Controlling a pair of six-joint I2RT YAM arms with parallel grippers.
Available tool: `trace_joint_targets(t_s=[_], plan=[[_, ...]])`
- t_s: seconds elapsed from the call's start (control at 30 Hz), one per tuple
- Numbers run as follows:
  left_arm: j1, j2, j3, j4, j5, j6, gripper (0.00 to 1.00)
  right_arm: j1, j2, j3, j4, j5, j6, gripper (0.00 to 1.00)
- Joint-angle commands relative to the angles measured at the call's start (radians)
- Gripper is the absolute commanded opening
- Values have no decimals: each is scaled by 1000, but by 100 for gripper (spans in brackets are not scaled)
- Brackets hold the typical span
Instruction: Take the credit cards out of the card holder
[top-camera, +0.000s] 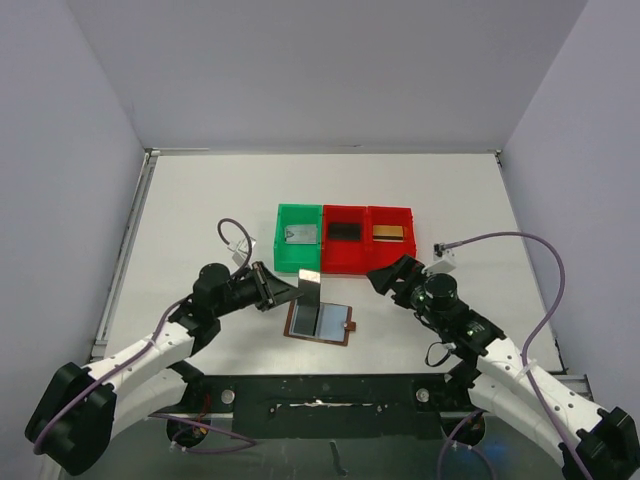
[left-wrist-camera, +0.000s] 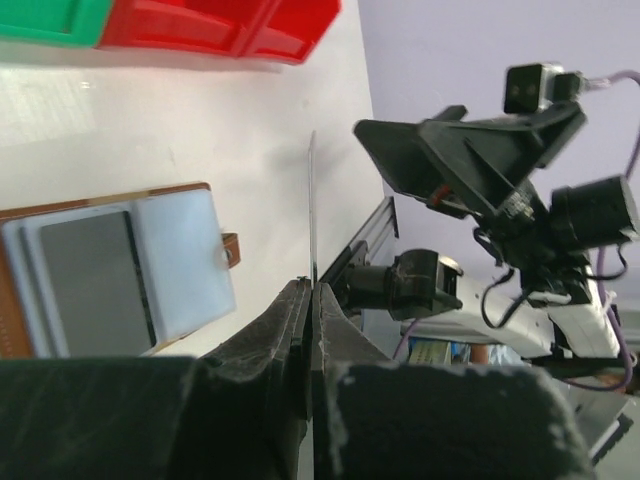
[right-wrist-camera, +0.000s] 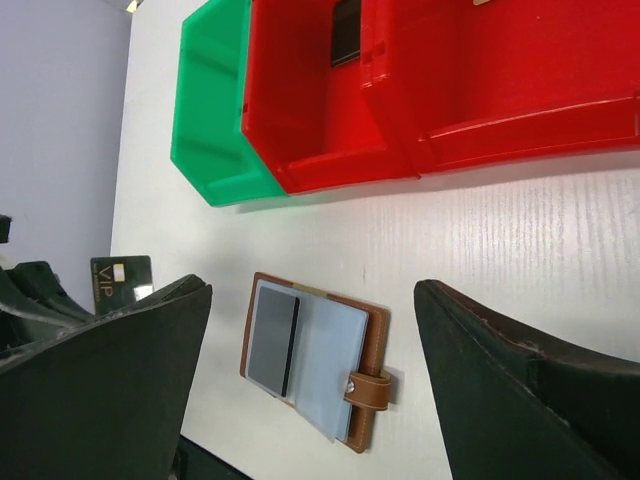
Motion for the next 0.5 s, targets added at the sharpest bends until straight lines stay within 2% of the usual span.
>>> trace_joint_targets(t_s=[0.0, 0.1, 0.23, 0.33, 0.47], plan=[[-34, 20, 83, 111, 80, 64, 0, -38, -72, -72, 110, -107, 36, 85], [-55, 39, 79, 148, 82, 54, 0, -43, -103, -142, 281, -179, 85, 85], [-71, 75, 68, 225, 91, 19, 0, -46, -63, -152, 443, -292, 73, 83], [-82, 95, 65, 270, 87, -5, 0, -46, -14, -165, 554, -333, 104, 78], [-89, 98, 71, 286, 78, -11, 0, -45, 49, -246, 814, -394, 183, 73]])
